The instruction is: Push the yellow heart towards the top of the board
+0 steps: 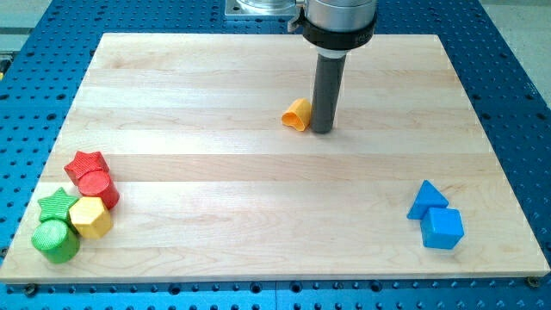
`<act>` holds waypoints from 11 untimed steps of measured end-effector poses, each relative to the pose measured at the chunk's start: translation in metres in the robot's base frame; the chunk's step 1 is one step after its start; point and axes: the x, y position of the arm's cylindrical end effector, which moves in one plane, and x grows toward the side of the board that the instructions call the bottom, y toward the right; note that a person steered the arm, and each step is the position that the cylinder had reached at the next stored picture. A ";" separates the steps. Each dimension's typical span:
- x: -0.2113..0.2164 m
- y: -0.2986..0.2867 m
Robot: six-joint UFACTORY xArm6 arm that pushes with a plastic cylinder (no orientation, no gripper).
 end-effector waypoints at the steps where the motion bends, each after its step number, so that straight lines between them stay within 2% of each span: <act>1: -0.017 -0.056; 3: -0.074 -0.206; 4: -0.076 -0.205; 5: -0.049 -0.159; 6: -0.050 -0.117; 7: -0.052 -0.145; 9: -0.063 -0.100; 10: -0.097 -0.101; 11: -0.100 -0.174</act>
